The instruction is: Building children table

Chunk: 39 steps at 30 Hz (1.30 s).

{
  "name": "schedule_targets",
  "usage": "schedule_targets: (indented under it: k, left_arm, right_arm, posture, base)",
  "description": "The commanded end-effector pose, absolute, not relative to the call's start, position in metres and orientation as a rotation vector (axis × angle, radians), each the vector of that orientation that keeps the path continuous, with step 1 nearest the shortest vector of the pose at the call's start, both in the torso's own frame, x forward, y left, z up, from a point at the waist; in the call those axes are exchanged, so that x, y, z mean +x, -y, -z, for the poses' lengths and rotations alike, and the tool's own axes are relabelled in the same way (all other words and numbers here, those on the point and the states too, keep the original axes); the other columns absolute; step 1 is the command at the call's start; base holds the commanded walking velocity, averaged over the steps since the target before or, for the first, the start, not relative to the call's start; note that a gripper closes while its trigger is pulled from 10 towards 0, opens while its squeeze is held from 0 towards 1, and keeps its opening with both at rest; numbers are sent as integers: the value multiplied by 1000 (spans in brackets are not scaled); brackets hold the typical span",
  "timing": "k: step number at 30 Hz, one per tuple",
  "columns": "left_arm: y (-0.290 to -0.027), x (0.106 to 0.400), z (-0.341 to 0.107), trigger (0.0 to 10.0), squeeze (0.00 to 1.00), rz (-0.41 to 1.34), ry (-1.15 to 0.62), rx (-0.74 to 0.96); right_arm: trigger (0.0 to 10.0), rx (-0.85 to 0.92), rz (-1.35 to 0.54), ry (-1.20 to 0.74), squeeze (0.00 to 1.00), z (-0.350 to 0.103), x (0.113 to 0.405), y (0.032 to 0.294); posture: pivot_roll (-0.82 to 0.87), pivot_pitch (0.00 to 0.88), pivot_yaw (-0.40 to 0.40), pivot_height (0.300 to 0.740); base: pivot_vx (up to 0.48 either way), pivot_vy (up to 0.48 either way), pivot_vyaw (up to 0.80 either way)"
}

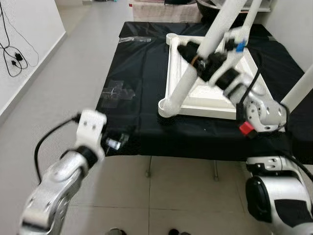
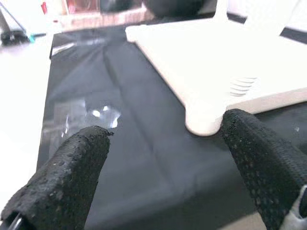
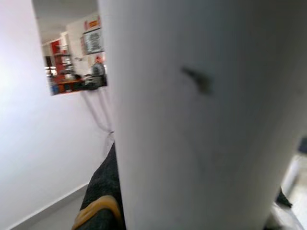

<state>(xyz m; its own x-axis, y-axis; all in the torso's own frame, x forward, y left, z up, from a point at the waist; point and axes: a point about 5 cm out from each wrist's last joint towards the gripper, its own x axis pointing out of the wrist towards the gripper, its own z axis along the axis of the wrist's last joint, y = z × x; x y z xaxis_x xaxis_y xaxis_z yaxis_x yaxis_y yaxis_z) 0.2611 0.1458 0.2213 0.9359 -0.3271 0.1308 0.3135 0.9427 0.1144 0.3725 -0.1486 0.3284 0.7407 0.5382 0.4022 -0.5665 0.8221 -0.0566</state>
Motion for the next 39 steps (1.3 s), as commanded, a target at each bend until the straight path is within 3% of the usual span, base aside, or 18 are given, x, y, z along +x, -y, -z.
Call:
schedule_targets:
  k: [1, 6, 9, 13, 39]
  left_arm:
    - [-147, 259, -218, 10000, 0, 308, 139, 101]
    - [-147, 259, -218, 10000, 0, 308, 139, 101]
    - [-135, 266, -232, 10000, 0, 255, 224, 125]
    - [-129, 270, -239, 10000, 0, 240, 275, 125]
    - [-124, 271, -236, 10000, 0, 192, 278, 121]
  right_arm:
    - [10000, 56, -596, 454, 0, -335, 370, 148]
    - [10000, 56, -596, 454, 0, -335, 370, 148]
    - [10000, 96, -449, 461, 0, -327, 377, 151]
    - [10000, 110, -394, 474, 0, -321, 380, 144]
    - [10000, 142, -392, 487, 0, -320, 382, 128]
  posture:
    - [122, 123, -34, 740]
    - [122, 123, -34, 740]
    - [124, 133, -36, 740]
    - [126, 138, -41, 740]
    - [121, 145, -44, 740]
  base:
    - [0, 0, 0]
    - [0, 0, 0]
    - [0, 0, 0]
    - [259, 0, 0]
    - [303, 0, 0]
